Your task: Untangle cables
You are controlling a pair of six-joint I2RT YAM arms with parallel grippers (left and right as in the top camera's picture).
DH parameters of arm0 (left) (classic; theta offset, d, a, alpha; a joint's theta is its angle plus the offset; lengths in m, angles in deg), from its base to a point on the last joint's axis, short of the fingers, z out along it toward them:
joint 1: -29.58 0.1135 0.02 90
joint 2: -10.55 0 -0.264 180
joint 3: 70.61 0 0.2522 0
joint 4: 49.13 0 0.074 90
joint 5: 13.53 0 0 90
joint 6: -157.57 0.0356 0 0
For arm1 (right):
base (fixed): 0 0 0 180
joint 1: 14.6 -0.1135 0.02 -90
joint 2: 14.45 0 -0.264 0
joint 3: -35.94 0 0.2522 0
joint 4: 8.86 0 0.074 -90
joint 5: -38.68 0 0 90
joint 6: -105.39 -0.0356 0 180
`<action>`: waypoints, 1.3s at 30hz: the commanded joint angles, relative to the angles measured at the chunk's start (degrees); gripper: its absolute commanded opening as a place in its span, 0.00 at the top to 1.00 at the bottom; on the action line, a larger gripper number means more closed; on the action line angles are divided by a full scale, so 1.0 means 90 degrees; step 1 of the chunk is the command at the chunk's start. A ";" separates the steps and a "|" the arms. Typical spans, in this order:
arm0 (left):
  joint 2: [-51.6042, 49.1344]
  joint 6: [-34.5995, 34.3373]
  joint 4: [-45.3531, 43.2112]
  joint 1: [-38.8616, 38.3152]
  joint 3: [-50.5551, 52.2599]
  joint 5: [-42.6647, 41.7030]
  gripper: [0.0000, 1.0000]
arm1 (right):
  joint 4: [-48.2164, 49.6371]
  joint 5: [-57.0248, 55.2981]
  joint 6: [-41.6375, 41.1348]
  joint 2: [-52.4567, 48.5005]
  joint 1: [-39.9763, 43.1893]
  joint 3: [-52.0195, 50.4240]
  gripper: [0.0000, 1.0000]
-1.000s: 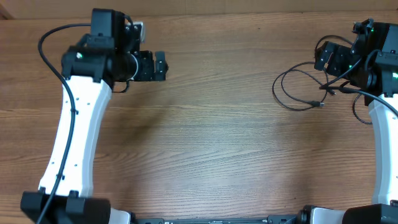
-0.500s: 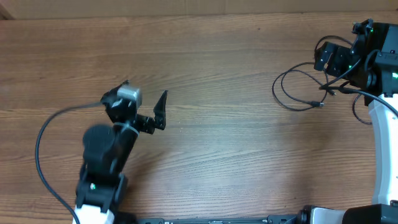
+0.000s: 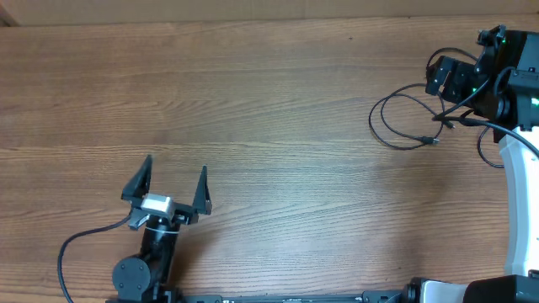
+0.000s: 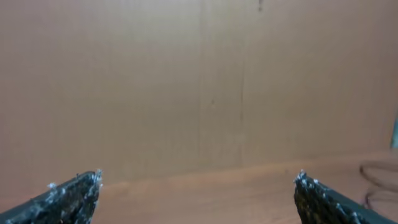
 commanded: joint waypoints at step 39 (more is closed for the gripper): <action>0.1025 0.0124 0.2939 0.0240 0.0141 0.0379 0.00 | 0.0017 0.0000 -0.0024 0.0012 -0.0012 0.0075 0.00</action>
